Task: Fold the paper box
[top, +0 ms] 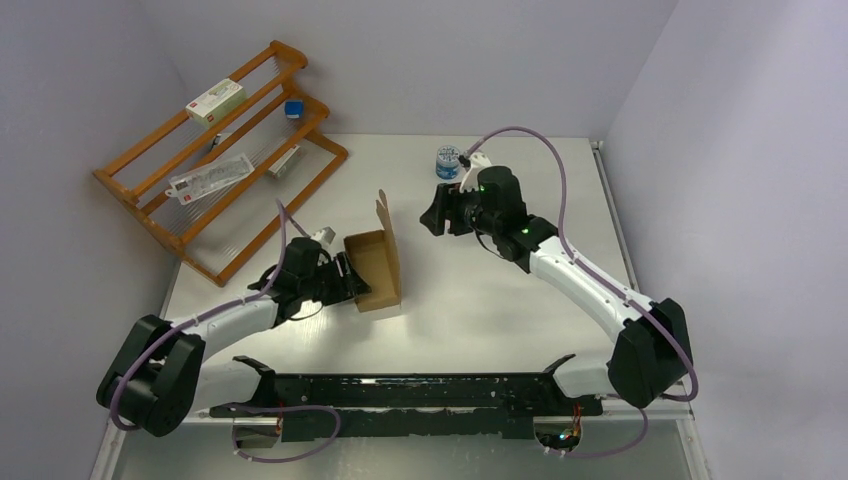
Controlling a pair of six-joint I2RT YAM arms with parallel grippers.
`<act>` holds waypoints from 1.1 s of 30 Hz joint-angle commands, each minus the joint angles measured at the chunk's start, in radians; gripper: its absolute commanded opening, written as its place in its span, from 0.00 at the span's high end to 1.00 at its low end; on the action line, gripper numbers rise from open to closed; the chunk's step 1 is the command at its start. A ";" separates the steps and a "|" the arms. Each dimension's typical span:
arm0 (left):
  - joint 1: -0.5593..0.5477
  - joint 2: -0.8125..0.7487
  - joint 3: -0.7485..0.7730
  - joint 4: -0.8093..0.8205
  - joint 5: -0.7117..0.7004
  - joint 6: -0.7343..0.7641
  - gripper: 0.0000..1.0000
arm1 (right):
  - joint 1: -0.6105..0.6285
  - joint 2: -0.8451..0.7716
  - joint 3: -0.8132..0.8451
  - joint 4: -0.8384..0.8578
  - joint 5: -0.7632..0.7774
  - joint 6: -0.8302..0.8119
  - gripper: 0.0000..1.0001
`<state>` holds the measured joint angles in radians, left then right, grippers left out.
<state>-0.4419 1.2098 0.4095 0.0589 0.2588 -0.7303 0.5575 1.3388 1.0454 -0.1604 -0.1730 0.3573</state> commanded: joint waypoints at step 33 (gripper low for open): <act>-0.023 -0.092 -0.035 0.231 -0.234 -0.082 0.43 | -0.023 0.194 0.090 0.119 0.029 -0.122 0.36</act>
<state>-0.4934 1.2236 0.3260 0.3527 0.1341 -0.8520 0.5560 1.4685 1.0874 -0.0460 -0.2401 0.2741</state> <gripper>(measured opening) 0.569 0.651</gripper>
